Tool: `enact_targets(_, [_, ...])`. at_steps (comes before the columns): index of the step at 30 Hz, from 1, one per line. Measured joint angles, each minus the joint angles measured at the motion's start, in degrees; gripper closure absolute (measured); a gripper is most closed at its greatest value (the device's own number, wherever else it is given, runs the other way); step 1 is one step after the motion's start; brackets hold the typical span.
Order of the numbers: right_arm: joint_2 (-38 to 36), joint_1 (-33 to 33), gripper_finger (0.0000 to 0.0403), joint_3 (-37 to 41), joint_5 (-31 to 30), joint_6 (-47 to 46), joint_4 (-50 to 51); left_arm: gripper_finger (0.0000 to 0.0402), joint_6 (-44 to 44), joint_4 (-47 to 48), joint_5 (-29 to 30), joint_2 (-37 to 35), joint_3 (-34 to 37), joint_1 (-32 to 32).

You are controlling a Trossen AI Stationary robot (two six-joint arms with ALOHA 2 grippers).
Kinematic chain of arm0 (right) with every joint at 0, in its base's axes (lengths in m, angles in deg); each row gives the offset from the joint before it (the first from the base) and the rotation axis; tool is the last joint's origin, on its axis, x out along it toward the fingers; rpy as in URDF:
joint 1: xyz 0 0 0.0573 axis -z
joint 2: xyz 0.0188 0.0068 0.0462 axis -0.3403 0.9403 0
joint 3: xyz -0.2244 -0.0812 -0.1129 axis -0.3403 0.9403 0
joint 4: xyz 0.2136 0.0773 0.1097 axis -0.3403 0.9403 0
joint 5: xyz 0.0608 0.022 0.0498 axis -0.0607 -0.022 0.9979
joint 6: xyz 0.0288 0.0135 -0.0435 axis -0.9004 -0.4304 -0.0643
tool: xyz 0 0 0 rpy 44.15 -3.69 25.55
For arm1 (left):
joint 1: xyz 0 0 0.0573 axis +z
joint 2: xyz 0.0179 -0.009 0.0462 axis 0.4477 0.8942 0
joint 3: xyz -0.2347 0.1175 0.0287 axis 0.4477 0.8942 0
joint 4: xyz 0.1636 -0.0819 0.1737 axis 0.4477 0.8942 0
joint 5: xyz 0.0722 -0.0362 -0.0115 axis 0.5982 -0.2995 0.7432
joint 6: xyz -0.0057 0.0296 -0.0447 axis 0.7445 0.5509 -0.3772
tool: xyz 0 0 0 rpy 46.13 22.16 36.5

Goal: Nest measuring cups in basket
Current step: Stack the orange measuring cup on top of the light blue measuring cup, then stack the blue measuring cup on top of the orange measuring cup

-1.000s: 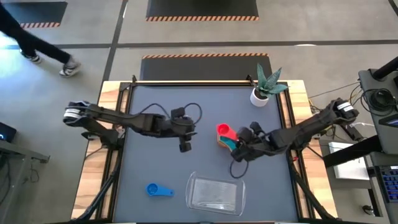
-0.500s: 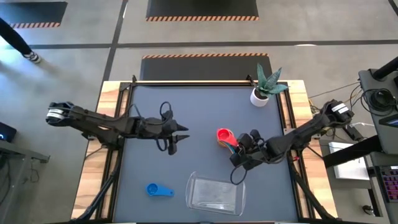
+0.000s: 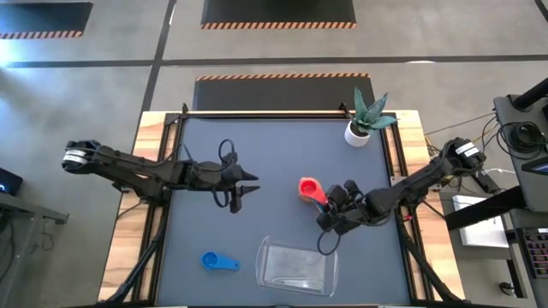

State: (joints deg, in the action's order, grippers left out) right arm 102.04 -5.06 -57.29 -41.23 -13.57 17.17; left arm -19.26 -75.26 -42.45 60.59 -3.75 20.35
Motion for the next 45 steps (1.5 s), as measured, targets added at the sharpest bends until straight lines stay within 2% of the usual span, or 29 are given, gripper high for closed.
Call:
enact_targets(7, [-0.04, -0.67, 0.0185, 0.00, 1.57, -0.44, -0.02, 0.0280, -0.37, 2.79, -3.50, -0.17, -1.71, 0.00])
enact_targets(13, [-1.10, -0.67, 0.0148, -0.32, 1.68, 0.26, 1.79, 0.0280, -2.93, 12.54, -4.10, -0.14, -4.84, -0.89])
enact_targets(18, [-4.23, -1.34, 0.0145, -0.42, 1.24, 1.65, 2.73, 0.0281, -4.84, 25.09, -6.35, -0.13, -6.96, -5.80])
enact_targets(23, [-6.77, -4.53, 0.0154, -0.42, -1.82, 2.42, 2.77, 0.0281, -11.35, 34.75, -6.57, 0.50, -5.39, -15.71])
enact_targets(28, [-7.63, -6.89, 0.0156, -0.46, -4.57, 2.02, 2.75, 0.0281, -19.79, 34.82, -6.65, 2.29, -2.18, -26.69])
enact_targets(31, [-7.63, -7.21, 0.0156, -0.46, -4.95, 1.91, 2.76, 0.0281, -24.35, 34.60, -6.57, 4.22, -1.50, -30.70])
enact_targets(34, [-7.63, -7.20, 0.0156, -0.46, -4.96, 1.90, 2.75, 0.0281, -26.72, 34.59, -7.88, 7.14, -1.37, -32.20])
enact_targets(42, [-7.63, -7.19, 0.0156, -0.46, -4.97, 2.05, 2.75, 0.0281, -27.16, 34.29, -20.39, 16.62, -1.56, -32.13])
enact_targets(45, [-7.63, -7.19, 0.0156, -0.46, -4.99, 2.05, 2.74, 0.0281, -27.31, 33.98, -22.74, 18.85, -1.86, -32.13])
